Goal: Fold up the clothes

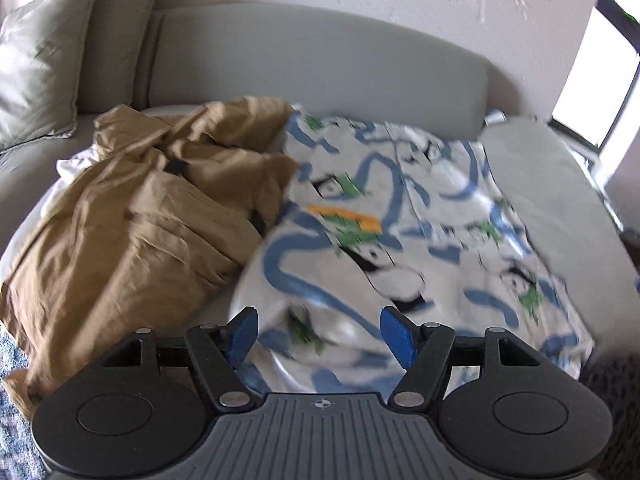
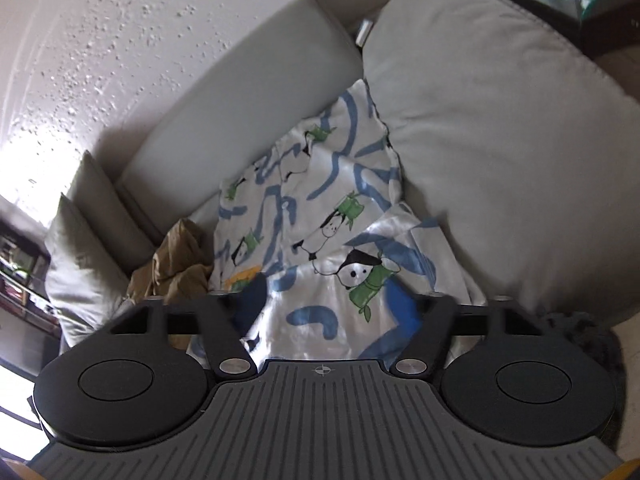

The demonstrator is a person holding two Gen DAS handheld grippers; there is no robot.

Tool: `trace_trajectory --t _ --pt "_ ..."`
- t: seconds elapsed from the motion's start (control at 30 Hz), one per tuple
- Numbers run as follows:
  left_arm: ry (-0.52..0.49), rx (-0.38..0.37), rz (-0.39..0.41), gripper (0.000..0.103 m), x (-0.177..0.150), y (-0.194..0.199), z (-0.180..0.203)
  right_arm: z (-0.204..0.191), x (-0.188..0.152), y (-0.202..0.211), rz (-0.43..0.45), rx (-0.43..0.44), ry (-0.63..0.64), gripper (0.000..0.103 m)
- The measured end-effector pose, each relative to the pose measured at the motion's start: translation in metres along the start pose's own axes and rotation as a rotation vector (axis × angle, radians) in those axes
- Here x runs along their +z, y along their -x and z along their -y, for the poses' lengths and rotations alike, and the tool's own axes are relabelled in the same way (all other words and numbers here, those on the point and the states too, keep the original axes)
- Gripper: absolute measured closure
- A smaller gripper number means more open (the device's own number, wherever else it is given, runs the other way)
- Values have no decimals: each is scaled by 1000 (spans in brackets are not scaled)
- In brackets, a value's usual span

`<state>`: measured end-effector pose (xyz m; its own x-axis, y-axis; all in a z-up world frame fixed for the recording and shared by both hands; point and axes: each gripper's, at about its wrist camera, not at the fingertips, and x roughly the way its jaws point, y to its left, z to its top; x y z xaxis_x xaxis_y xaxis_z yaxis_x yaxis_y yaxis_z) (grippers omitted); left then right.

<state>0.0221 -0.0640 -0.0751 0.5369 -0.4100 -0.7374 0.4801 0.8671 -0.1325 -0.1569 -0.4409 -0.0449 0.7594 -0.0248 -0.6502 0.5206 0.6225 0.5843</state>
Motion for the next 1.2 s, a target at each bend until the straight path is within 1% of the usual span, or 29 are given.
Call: trace_trajectory --t 0.03,0.07,0.13,0.2,0.3,0.37,0.43,0.47,0.5,0.53,0.67,0.77,0.83,0.9,0.93,0.97,1.13,1.17,1.2 --pt "-6 -13 -12 38 -6 -4 6 5 -1 -5 10 -8 -3 88" --pt "-11 -29 -26 38 -11 -5 13 8 -1 -9 23 -28 4 89" --pt "-30 -47 -53 38 -19 -14 26 13 -1 -18 39 -56 34 89" --pt "-79 -28 -61 38 -24 -21 40 21 1 -30 26 -77 36 88" --pt "-141 4 -42 38 -29 -23 55 33 3 -43 -2 -92 14 87" --pt "-149 -17 -34 38 -29 -23 57 39 3 -47 -13 -89 4 87" --pt "-153 -18 -28 39 -27 -24 57 39 1 -49 -13 -79 23 79" --pt "-156 -5 -25 40 -27 -26 58 38 0 -50 -13 -79 37 77" --pt "-161 10 -27 43 -27 -28 59 38 0 -51 -12 -81 46 76" --pt "-163 21 -31 44 -26 -30 59 38 0 -53 -11 -88 50 76" --pt "-118 22 -38 44 -28 -34 52 39 -4 -62 -39 -68 41 77" --pt "-92 27 -61 45 -28 -36 45 33 -14 -67 -81 -39 71 79" --pt "-71 29 -78 49 -28 -38 40 26 -21 -72 -105 -35 104 79" --pt "-41 21 -93 58 -28 -40 35 20 -27 -77 -135 -25 124 79" --pt "-28 17 -93 60 -28 -41 33 17 -31 -81 -152 -18 131 79" --pt "-22 13 -85 61 -28 -42 32 15 -34 -85 -169 -13 136 79" --pt "-85 6 45 61 -19 -48 39 9 -55 -105 -246 -26 168 79" --pt "-91 8 47 61 -17 -53 40 9 -58 -107 -258 -32 173 79" --pt "-83 16 15 61 -14 -63 39 9 -61 -109 -270 -42 176 79"
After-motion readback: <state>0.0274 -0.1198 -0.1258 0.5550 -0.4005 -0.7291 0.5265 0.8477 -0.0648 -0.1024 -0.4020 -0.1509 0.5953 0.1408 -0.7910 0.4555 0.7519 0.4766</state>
